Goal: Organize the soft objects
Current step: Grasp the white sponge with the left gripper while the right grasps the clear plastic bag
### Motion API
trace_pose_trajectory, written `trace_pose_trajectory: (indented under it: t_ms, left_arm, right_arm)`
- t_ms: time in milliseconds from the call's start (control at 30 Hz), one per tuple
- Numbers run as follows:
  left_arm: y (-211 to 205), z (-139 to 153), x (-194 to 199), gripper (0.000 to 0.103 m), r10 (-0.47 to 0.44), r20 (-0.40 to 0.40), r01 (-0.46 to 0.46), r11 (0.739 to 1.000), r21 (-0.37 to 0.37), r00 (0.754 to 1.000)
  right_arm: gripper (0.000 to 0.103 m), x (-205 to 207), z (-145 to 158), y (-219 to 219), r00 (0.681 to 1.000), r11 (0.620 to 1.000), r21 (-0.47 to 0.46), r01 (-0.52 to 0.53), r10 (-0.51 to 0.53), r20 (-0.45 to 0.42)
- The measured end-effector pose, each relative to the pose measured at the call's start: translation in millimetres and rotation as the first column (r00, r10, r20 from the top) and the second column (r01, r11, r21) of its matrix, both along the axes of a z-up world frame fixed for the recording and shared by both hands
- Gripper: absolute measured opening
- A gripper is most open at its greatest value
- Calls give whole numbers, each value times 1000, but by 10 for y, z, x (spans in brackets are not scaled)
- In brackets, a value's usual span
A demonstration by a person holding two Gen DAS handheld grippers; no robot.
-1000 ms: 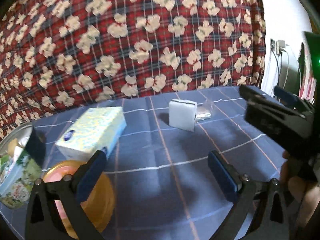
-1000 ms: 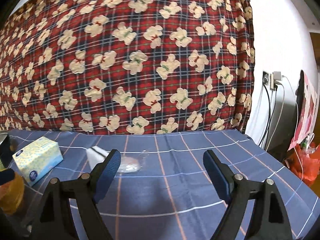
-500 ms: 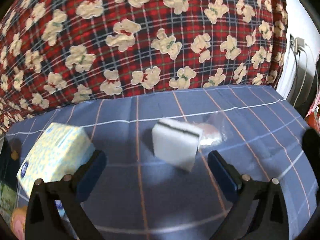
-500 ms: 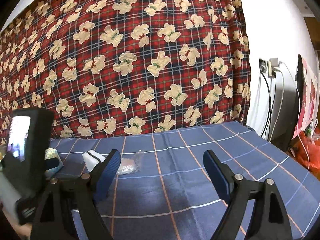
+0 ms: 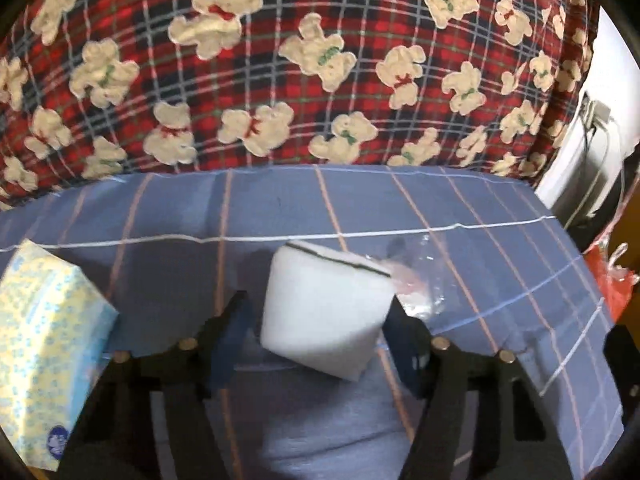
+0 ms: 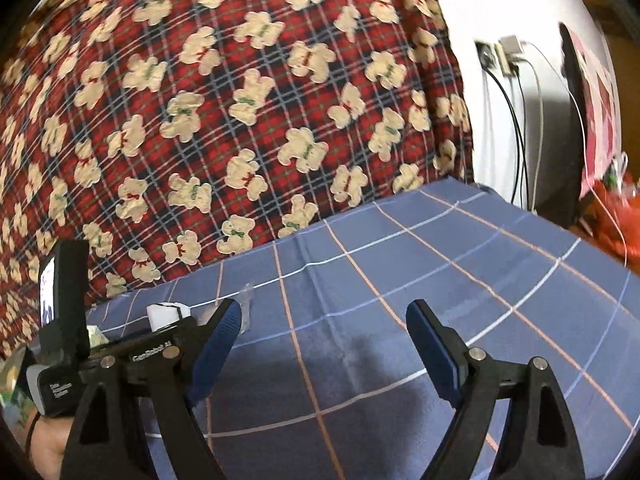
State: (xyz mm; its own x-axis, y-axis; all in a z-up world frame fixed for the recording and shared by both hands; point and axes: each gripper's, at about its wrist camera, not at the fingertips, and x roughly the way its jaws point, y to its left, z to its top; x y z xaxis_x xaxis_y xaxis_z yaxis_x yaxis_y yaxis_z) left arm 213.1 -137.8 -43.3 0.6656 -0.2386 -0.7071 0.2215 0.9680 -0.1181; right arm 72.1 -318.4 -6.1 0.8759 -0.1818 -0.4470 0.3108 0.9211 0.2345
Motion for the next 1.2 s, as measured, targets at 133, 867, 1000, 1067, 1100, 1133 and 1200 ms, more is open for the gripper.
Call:
trace_pose_trajectory:
  t_ms: [133, 867, 1000, 1067, 1100, 1133, 1200]
  left_arm:
    - [25, -85, 80, 73, -32, -57, 29, 998, -57, 998]
    - [428, 312, -885, 56, 11, 161, 8, 993, -119, 987]
    - [620, 386, -1103, 56, 14, 190, 13, 990, -141, 982]
    - [694, 442, -1194, 56, 14, 225, 16, 992, -128, 974]
    - [720, 461, -1220, 56, 11, 232, 20, 991, -130, 973]
    - [757, 484, -1245, 56, 10, 240, 24, 990, -137, 971]
    - [843, 536, -1297, 56, 15, 265, 25, 989, -147, 964]
  right_arm:
    - [86, -6, -7, -22, 1000, 1000, 11, 8, -8, 1]
    - [86, 8, -55, -143, 1000, 996, 88, -23, 24, -9]
    - [86, 110, -86, -97, 997, 994, 99, -55, 61, -56]
    - [86, 224, -89, -43, 991, 989, 124, -84, 96, -94]
    - [86, 280, -78, 2, 988, 987, 123, -100, 113, -105]
    - [86, 356, -59, 69, 984, 987, 108, -121, 134, -115]
    - [86, 519, -25, 214, 977, 983, 60, -172, 179, -120]
